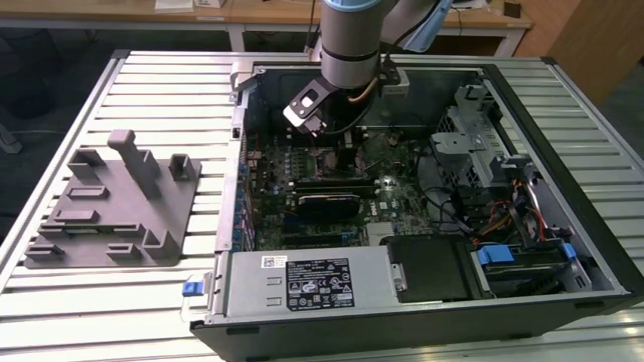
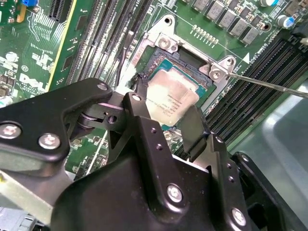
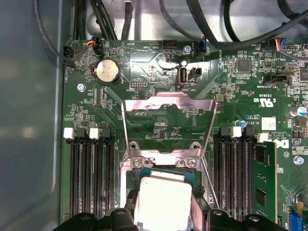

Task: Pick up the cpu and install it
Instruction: 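Place the cpu into insertion slot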

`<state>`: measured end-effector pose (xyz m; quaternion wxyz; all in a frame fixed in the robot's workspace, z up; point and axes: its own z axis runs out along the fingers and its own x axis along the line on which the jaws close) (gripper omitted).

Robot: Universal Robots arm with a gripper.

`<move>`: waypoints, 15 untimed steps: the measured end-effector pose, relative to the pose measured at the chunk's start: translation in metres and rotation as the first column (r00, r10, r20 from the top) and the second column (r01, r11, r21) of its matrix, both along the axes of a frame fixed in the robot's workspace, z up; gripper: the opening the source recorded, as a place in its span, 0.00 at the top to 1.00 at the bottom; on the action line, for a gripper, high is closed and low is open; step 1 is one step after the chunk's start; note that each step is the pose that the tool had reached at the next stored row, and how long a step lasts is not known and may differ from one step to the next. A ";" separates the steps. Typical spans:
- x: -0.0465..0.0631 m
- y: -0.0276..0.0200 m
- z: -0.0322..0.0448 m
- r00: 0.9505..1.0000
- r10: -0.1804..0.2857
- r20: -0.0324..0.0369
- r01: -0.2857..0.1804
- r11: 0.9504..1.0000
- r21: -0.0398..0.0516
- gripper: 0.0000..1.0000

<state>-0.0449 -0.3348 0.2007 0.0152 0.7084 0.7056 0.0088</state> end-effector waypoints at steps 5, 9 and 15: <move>0.000 0.0000 0.0019 1.000 0.000 0.000 0.000 1.000 -0.002 0.46; 0.000 -0.0003 0.0021 1.000 -0.002 0.000 0.002 1.000 -0.001 0.46; 0.000 -0.0004 -0.0001 0.998 -0.060 0.000 0.060 0.998 0.000 0.46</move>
